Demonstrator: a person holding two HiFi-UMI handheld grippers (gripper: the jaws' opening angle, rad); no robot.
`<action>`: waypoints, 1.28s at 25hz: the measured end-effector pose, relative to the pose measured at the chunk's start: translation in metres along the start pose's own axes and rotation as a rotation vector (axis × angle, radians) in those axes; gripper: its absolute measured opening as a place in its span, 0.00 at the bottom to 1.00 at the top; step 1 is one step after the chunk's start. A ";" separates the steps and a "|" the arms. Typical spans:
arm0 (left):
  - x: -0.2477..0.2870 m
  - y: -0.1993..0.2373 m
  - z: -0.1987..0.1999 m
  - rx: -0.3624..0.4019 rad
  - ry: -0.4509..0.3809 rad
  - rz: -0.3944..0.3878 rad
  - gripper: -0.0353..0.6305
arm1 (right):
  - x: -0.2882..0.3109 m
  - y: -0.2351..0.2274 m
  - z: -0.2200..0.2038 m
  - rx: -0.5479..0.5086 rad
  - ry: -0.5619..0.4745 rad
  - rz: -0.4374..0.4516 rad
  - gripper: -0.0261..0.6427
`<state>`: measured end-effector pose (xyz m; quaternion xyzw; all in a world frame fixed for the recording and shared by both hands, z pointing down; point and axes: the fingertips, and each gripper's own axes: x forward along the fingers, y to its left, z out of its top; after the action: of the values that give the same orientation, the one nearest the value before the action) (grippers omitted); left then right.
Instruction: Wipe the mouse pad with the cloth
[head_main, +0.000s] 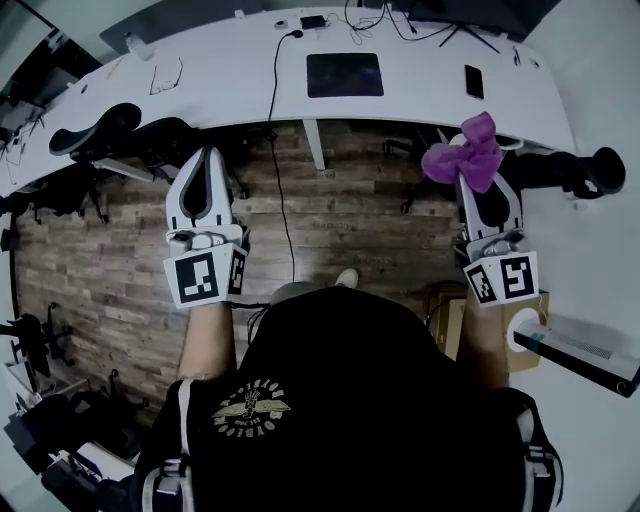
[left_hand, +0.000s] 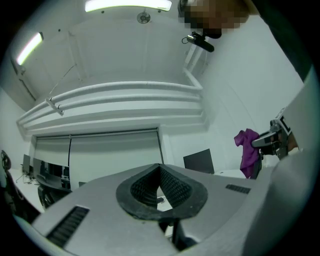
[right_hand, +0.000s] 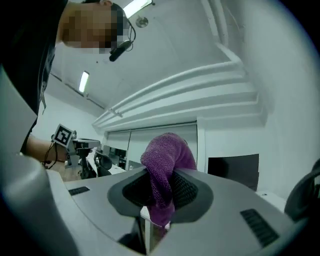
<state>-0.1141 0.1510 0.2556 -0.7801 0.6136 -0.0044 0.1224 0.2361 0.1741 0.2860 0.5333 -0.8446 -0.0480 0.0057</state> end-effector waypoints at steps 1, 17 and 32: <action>0.001 0.000 0.000 -0.005 0.001 0.008 0.06 | 0.003 -0.003 0.000 0.003 -0.002 0.005 0.17; 0.023 -0.009 -0.025 -0.019 0.033 -0.044 0.06 | 0.032 -0.013 -0.021 0.025 0.009 0.014 0.17; 0.106 0.009 -0.043 -0.007 0.042 -0.112 0.06 | 0.102 -0.032 -0.028 0.033 0.031 -0.016 0.17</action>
<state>-0.1033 0.0392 0.2802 -0.8135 0.5712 -0.0252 0.1063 0.2228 0.0669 0.3065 0.5406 -0.8408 -0.0258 0.0099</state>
